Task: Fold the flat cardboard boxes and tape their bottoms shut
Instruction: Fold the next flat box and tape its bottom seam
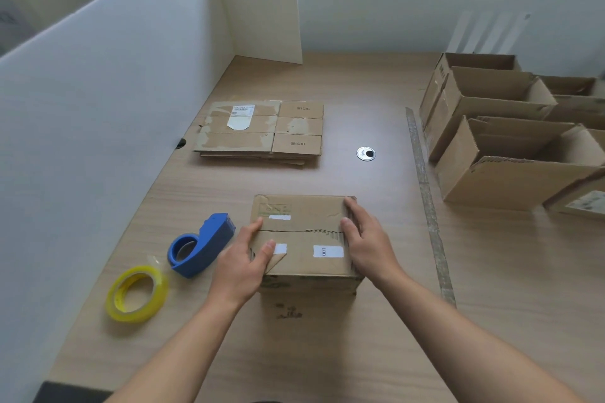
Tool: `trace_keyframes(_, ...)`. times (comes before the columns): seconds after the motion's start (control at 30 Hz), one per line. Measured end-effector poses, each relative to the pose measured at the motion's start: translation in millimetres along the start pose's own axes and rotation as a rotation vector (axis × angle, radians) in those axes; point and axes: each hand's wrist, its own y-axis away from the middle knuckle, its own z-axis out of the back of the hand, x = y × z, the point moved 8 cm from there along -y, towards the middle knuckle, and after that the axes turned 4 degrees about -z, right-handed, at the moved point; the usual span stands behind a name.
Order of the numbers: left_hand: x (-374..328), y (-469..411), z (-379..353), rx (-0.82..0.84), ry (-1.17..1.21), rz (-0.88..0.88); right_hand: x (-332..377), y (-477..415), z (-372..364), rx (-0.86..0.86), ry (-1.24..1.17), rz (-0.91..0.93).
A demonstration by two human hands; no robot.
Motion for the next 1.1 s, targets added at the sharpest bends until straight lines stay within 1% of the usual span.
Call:
trace_keyframes(0.1, 6, 4, 3, -0.006, 0.002, 0.022, 0, 0, -9, 0.015, -0.064, -0.033)
trace_keyframes(0.27, 5, 3, -1, -0.039, 0.079, 0.068, 2, -4, -7, 0.009, -0.054, -0.056)
trace_keyframes(0.4, -6, 0, -20, -0.001, 0.134, 0.085, 0, -8, 20, -0.058, -0.022, -0.044)
trace_keyframes(0.53, -19, -2, -46, 0.05, 0.183, 0.071, -9, -7, 35, -0.078, 0.021, -0.057)
trace_keyframes(0.63, -19, -6, -45, 0.044, 0.135, 0.055, -10, -5, 36, -0.095, 0.017, -0.067)
trace_keyframes(0.7, -13, -4, -36, 0.039, 0.061, 0.029, -9, -3, 29, -0.078, 0.005, -0.069)
trace_keyframes(0.83, 14, 9, -13, 0.02, 0.026, 0.007, -6, 12, -7, -0.018, -0.01, 0.0)
trace_keyframes(0.87, 24, 13, -9, 0.028, 0.008, 0.02, -9, 15, -18, 0.004, -0.001, -0.002)
trace_keyframes(0.97, 56, 30, -8, 0.099, -0.074, 0.094, -31, 24, -53, 0.12, 0.046, -0.088)
trace_keyframes(1.0, 64, 37, -10, 0.114, -0.081, 0.116, -37, 29, -61, 0.138, 0.06, -0.084)
trace_keyframes(1.1, 69, 47, -16, 0.108, -0.062, 0.122, -45, 35, -65, 0.128, 0.048, -0.048)
